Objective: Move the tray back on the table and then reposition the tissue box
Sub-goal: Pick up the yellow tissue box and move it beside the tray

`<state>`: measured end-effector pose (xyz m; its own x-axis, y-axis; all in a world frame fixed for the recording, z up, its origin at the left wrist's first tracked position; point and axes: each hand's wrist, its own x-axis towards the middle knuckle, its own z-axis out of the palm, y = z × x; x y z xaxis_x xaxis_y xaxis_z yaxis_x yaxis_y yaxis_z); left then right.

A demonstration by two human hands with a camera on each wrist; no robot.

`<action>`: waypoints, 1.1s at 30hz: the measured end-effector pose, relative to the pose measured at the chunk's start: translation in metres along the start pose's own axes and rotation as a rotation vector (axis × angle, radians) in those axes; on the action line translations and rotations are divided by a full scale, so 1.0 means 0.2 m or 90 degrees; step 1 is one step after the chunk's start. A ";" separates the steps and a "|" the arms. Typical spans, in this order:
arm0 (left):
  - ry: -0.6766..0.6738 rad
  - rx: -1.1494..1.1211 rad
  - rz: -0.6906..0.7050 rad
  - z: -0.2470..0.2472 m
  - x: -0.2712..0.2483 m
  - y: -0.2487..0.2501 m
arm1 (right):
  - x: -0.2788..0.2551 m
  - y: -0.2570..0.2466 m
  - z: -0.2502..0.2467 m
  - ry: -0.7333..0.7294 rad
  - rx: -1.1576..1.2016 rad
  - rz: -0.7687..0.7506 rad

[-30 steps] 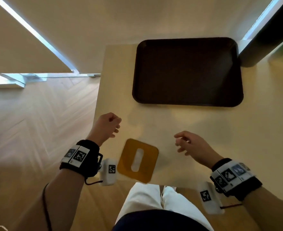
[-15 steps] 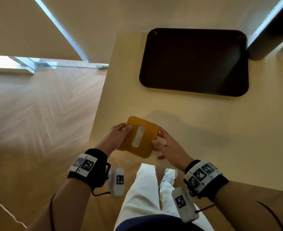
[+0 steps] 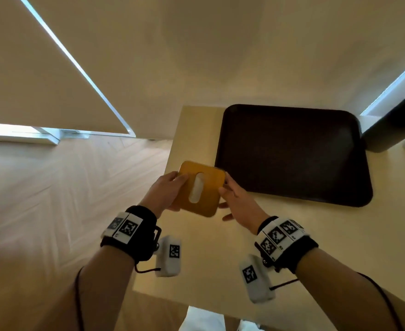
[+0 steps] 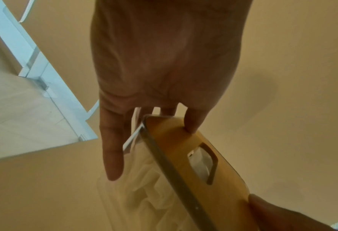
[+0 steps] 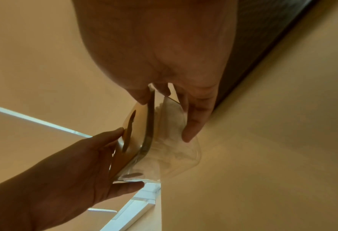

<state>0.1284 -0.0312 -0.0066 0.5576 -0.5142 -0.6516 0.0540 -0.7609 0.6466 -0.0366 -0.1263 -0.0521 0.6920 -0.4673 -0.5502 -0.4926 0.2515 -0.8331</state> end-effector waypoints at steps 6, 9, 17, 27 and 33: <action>-0.019 0.032 0.044 -0.17 0.42 0.29 | 0.38 -0.26 -0.06 0.053 0.011 -0.015; -0.043 0.032 0.042 -0.22 0.64 0.42 | 0.57 -0.37 -0.12 0.084 0.031 -0.012; -0.078 0.063 0.045 -0.29 1.08 0.65 | 0.98 -0.55 -0.23 0.128 0.034 0.035; -0.091 0.095 0.061 -0.33 1.26 0.74 | 1.17 -0.61 -0.25 0.163 0.022 0.037; -0.095 0.088 0.056 -0.34 1.30 0.72 | 1.21 -0.62 -0.23 0.180 0.036 0.058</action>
<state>0.3371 -0.2489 -0.0562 0.4261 -0.6258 -0.6533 -0.1086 -0.7523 0.6498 0.1676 -0.3105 -0.0788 0.4676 -0.6566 -0.5918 -0.5100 0.3464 -0.7874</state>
